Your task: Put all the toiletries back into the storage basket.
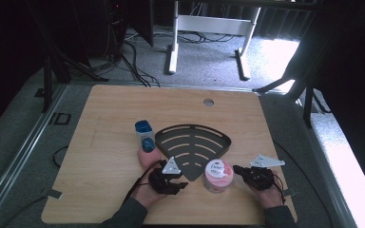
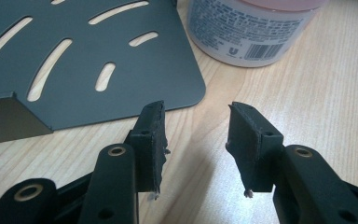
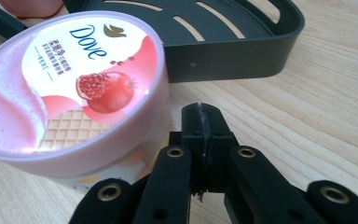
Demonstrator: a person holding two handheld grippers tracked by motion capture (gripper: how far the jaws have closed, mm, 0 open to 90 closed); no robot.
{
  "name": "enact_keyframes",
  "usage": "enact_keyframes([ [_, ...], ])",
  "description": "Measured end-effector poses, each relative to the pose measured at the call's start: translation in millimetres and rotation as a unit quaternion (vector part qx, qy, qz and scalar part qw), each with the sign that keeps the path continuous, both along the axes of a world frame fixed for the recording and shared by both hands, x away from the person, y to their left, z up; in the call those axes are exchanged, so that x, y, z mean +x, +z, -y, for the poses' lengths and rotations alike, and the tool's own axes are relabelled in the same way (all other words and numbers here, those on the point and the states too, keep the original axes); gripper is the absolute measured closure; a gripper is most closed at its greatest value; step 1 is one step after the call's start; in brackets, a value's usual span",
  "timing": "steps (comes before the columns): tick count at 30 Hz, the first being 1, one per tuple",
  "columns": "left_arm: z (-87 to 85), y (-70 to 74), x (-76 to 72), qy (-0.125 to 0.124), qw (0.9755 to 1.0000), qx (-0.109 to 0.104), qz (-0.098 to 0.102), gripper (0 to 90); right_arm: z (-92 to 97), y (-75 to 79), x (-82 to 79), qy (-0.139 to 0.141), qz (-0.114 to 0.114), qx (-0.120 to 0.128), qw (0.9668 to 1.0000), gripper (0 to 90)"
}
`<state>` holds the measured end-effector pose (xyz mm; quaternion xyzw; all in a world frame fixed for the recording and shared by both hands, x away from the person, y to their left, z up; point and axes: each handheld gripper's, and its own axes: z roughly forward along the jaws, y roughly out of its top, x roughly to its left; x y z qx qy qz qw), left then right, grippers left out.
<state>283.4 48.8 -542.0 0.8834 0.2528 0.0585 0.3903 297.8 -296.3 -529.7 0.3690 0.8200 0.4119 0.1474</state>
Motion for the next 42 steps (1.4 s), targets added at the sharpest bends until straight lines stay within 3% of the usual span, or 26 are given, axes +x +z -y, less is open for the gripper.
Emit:
enact_keyframes([
  [5, 0.7, 1.8, -1.4, -0.001, 1.0, -0.005, 0.002, 56.0, -5.0, -1.9, -0.2, 0.019, -0.012, 0.006, 0.9997, 89.7],
  [8, 1.4, 2.6, -1.8, -0.004, 0.9999, -0.009, 0.005, 55.9, -5.2, -1.0, 0.1, 0.019, -0.011, 0.01, 0.9997, 89.8],
  [15, 7.2, 1.6, -2.9, -0.011, 0.9999, -0.008, 0.007, 54.0, -7.4, -2.4, -1.6, 0.046, -0.013, 0.014, 0.9987, 89.8],
  [31, 33.4, 3.4, -6.9, -0.042, 0.999, -0.009, 0.015, 47.3, -9.9, -5.9, -8.3, 0.096, -0.014, 0.002, 0.9952, 89.3],
  [42, 44.9, 4.6, -3.2, -0.061, 0.9975, -0.021, 0.027, 35.2, 1.4, -4.7, -10.2, 0.128, -0.015, 0.008, 0.9916, 72.8],
])
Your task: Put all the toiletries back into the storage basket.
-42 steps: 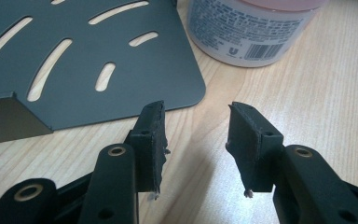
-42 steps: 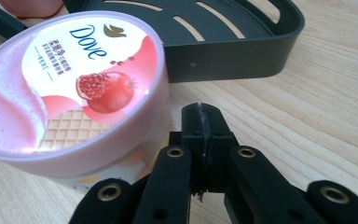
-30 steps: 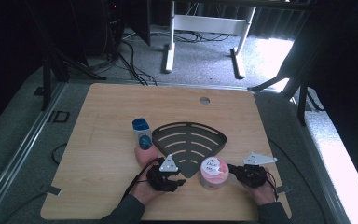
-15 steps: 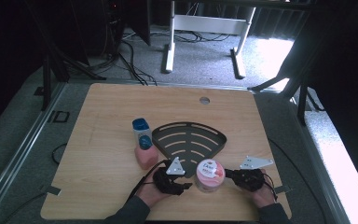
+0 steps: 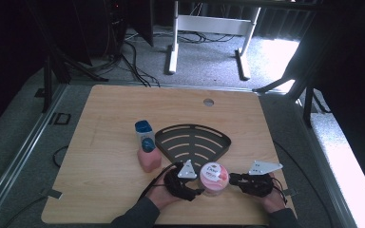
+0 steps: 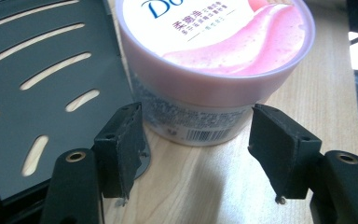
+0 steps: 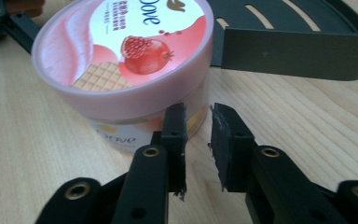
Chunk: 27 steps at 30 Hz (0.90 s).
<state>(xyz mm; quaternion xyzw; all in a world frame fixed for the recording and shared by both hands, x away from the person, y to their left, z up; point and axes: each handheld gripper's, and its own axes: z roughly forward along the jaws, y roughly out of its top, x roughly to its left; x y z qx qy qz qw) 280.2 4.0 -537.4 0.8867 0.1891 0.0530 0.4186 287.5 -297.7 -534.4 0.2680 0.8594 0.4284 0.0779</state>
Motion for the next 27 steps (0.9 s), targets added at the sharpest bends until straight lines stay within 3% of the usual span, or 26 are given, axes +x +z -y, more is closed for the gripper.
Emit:
enact_keyframes([
  [3, 0.5, -0.2, 0.3, -0.004, 1.0, 0.0, 0.002, 33.7, 1.2, -0.3, -0.4, 0.005, 0.0, -0.002, 1.0, 68.8],
  [6, 2.1, -0.7, 1.1, -0.008, 1.0, -0.005, 0.001, 33.1, 3.4, -1.4, -1.7, 0.022, -0.002, -0.003, 0.9997, 60.6],
  [15, 4.9, -3.0, 3.4, -0.015, 0.9999, -0.005, -0.002, 28.8, -1.1, -1.2, -8.4, 0.076, -0.004, -0.009, 0.9971, 47.2],
  [27, 5.4, -5.8, 5.3, -0.021, 0.9998, -0.006, -0.002, 27.5, -11.8, -0.6, -6.3, 0.093, 0.001, -0.012, 0.9956, 33.6],
])
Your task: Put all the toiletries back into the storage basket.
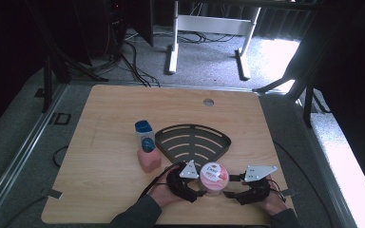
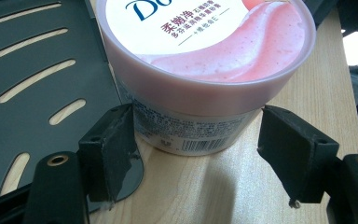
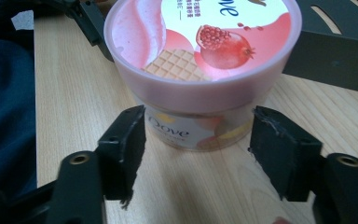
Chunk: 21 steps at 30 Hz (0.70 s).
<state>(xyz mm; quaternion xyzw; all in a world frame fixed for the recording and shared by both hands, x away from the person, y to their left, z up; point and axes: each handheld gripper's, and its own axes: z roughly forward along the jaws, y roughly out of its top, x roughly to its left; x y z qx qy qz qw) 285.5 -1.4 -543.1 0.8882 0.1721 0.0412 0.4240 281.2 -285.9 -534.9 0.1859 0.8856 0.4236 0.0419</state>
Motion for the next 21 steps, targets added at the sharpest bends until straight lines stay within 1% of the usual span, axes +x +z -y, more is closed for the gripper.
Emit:
enact_keyframes([
  [4, 0.5, 0.5, -0.6, -0.002, 1.0, 0.002, 0.009, 26.6, -2.2, 0.8, 1.3, -0.003, 0.004, 0.001, 1.0, 30.9],
  [9, 0.9, 1.5, -0.4, -0.003, 0.9999, -0.003, 0.012, 25.5, -4.9, 0.9, 1.6, 0.0, 0.008, -0.002, 1.0, 28.9],
  [12, 1.2, 2.7, -0.6, -0.005, 0.9998, -0.001, 0.019, 24.6, -5.6, 1.0, 1.5, 0.0, 0.011, -0.003, 0.9999, 28.0],
  [14, 1.4, 3.2, -0.8, -0.005, 0.9998, -0.001, 0.021, 24.1, -6.4, 1.0, 1.7, 0.001, 0.012, -0.004, 0.9999, 26.8],
  [16, 1.4, 4.8, -2.1, -0.003, 0.9996, -0.006, 0.028, 24.1, -7.3, 1.2, 1.7, 0.001, 0.015, -0.006, 0.9999, 26.2],
  [19, 1.7, 5.3, -2.2, -0.004, 0.9994, -0.002, 0.034, 24.2, -7.6, 1.4, 1.6, 0.001, 0.017, -0.007, 0.9998, 26.2],
  [20, 2.3, 6.2, -3.6, -0.004, 0.9992, 0.002, 0.04, 24.2, -7.8, 1.7, 1.3, 0.0, 0.018, -0.007, 0.9998, 26.2],
  [21, 2.8, 6.5, -4.0, -0.003, 0.9991, 0.003, 0.042, 24.2, -8.0, 1.9, 0.9, -0.001, 0.018, -0.008, 0.9998, 26.2],
])
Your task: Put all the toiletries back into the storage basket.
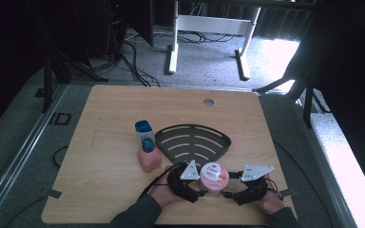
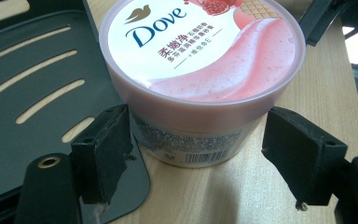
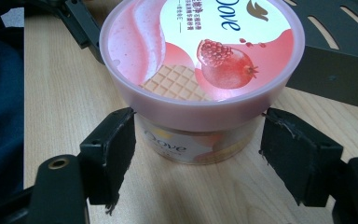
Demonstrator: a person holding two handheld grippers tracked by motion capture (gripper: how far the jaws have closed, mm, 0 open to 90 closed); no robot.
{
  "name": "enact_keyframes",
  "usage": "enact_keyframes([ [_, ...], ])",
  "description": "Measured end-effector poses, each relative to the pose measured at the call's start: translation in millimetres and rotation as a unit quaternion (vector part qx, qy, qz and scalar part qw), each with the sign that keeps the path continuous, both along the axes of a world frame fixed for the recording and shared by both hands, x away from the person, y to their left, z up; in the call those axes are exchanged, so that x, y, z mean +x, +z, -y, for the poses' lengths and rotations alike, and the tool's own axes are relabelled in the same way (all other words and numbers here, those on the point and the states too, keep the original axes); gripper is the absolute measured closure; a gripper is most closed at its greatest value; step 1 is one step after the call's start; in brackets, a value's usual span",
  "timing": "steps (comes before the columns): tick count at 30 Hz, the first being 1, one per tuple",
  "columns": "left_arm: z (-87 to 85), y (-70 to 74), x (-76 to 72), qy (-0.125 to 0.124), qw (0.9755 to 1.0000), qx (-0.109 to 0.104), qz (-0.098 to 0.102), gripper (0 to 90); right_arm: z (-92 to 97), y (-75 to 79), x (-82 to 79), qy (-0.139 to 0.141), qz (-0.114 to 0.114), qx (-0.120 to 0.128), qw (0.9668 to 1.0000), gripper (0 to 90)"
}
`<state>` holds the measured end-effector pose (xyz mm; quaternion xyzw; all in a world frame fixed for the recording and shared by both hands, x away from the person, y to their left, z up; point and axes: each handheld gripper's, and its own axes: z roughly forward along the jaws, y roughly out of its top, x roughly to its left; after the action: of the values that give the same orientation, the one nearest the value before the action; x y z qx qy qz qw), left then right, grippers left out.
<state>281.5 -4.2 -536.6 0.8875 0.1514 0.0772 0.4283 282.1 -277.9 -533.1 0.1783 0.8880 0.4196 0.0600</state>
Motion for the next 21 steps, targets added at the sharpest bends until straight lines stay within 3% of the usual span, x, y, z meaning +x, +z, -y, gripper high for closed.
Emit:
enact_keyframes([
  [10, 1.2, 1.0, -0.6, 0.004, 1.0, 0.002, -0.002, 24.3, -1.3, 2.4, -2.5, -0.001, 0.017, -0.009, 0.9998, 26.3],
  [21, 3.3, 1.9, -3.8, 0.005, 1.0, 0.007, -0.002, 24.3, -1.3, 3.8, -5.0, 0.0, 0.016, -0.016, 0.9997, 26.3],
])
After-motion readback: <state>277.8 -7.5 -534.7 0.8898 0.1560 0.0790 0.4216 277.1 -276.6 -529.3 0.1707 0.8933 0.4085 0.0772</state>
